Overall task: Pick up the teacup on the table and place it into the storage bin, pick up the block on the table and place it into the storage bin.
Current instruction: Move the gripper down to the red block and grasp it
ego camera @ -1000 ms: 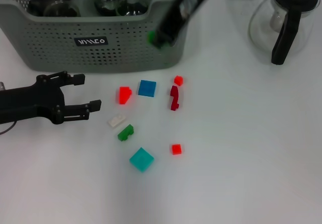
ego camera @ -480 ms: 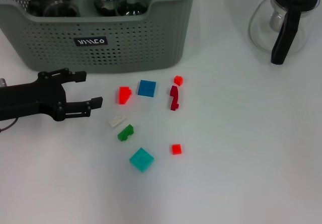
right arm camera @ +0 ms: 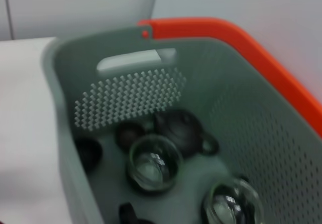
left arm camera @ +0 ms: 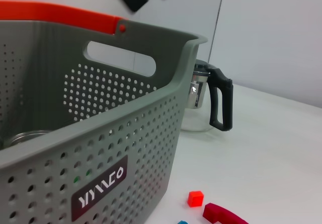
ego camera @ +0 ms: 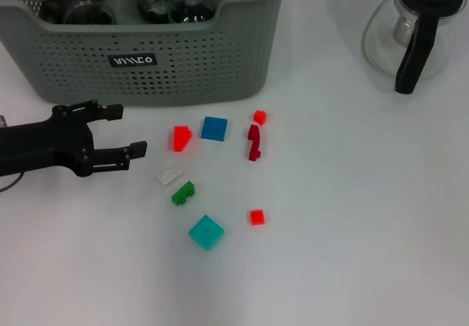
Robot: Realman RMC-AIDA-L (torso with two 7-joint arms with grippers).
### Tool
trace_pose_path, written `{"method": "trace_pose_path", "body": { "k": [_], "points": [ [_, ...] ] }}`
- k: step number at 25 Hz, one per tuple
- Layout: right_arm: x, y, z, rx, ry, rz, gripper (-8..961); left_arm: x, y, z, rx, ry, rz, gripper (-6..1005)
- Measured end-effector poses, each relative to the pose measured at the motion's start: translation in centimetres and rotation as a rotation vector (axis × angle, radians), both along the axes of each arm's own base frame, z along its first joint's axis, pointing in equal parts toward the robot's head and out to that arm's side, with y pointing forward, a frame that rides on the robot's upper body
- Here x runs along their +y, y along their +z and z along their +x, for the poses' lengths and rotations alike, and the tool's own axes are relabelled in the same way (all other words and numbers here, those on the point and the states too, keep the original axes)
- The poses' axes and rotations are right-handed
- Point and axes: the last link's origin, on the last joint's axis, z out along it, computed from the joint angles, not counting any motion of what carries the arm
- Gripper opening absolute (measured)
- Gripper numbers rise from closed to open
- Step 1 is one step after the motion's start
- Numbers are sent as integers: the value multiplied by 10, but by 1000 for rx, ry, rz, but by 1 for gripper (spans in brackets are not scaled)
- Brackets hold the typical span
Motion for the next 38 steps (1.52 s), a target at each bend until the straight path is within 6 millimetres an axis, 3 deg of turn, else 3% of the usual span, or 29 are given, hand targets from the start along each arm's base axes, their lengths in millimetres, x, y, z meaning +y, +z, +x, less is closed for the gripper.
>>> {"method": "trace_pose_path", "body": {
  "k": [5,10,13,18,24,38],
  "points": [
    [-27,24,-4,59,53,-15,412,-1,2,0,0,-3,-1,849],
    [-70,41,16,86,72,-173,565,-3,4,-1,2,-9,-1,848],
    [-94,39,41,41,79,-297,693,-3,3,-2,6,-11,0,848],
    [-111,18,80,-110,10,-419,915,-4,3,-2,9,-19,-1,847],
    [-116,-18,109,-278,-28,-511,927,-4,0,-1,2,-18,1,847],
    [-116,-64,136,-424,49,-567,912,-3,-3,1,-14,-7,6,847]
  ]
}}
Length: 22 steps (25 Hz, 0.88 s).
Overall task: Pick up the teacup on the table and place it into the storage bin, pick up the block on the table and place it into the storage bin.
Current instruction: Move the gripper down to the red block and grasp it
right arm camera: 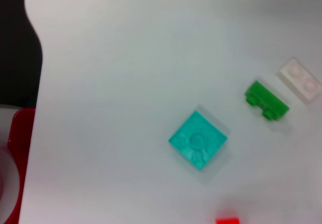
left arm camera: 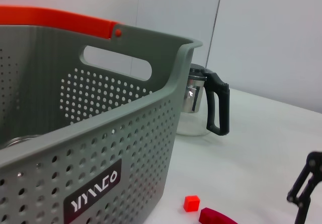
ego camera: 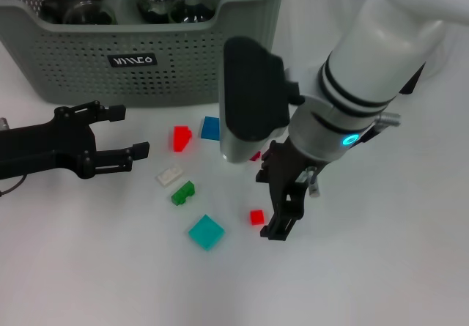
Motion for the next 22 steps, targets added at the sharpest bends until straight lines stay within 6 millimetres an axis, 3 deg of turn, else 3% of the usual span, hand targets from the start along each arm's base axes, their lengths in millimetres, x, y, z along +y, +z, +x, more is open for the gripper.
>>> {"method": "trace_pose_path", "body": {
  "k": [16,22],
  "points": [
    [-5,-25,13,21,13,-6,894,2,0,3,-9,-4,0,847],
    [-2,-27,18,20,-5,13,832,2,-1,3,-7,-2,2,847]
  ]
}}
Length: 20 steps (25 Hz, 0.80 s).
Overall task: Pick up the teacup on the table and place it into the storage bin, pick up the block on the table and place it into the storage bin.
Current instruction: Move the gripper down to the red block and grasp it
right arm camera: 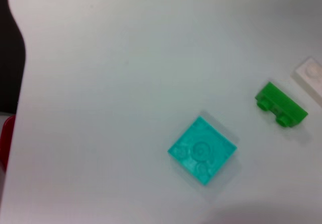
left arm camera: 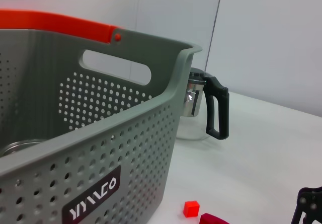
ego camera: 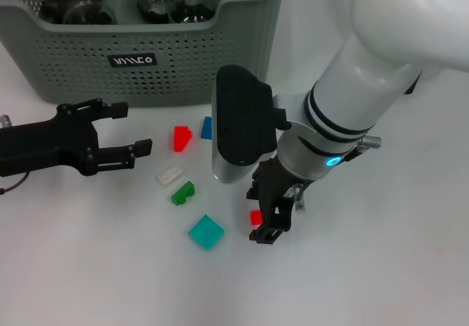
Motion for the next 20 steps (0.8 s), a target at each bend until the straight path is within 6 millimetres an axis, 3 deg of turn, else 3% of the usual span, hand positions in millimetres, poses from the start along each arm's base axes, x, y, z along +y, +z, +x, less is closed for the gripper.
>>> {"method": "trace_pose_path", "body": {
  "k": [7,13,20],
  "points": [
    [1,0,1,2,-3,10,675,-1,1,-2,-3,8,9,846],
    [1,-1,0,2,-3,9,482,-2,1,-3,-4,13,11,846],
    [0,-2,2,-6,2,4,401,-2,1,-3,-5,15,12,847]
  ]
}}
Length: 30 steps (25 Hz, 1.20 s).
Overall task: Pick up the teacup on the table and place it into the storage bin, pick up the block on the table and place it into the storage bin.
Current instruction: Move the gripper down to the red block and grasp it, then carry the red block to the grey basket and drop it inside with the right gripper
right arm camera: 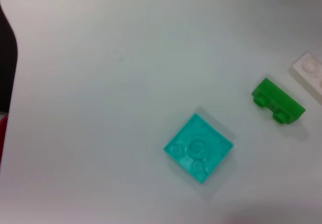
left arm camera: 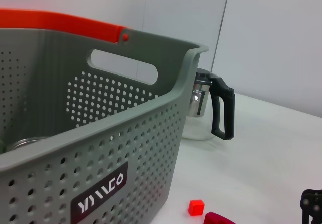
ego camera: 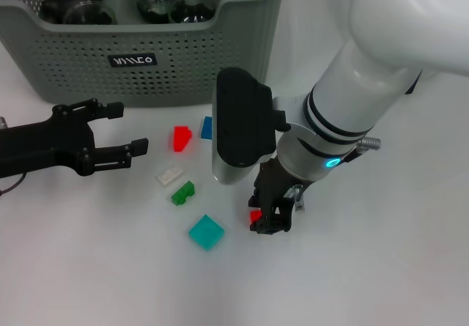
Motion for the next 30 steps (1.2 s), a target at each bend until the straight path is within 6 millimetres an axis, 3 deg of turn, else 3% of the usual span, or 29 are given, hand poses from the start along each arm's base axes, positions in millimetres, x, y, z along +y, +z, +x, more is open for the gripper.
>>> {"method": "trace_pose_path", "body": {
  "k": [22,26,30],
  "points": [
    [-2,1,-3,1,-22,2,203,0,3,-1,-6,0,18,847],
    [-2,6,-10,15,-37,11,203,-2,5,-3,-2,6,16,847],
    [4,24,-26,42,-71,43,203,-9,9,-9,2,17,12,848]
  ]
}}
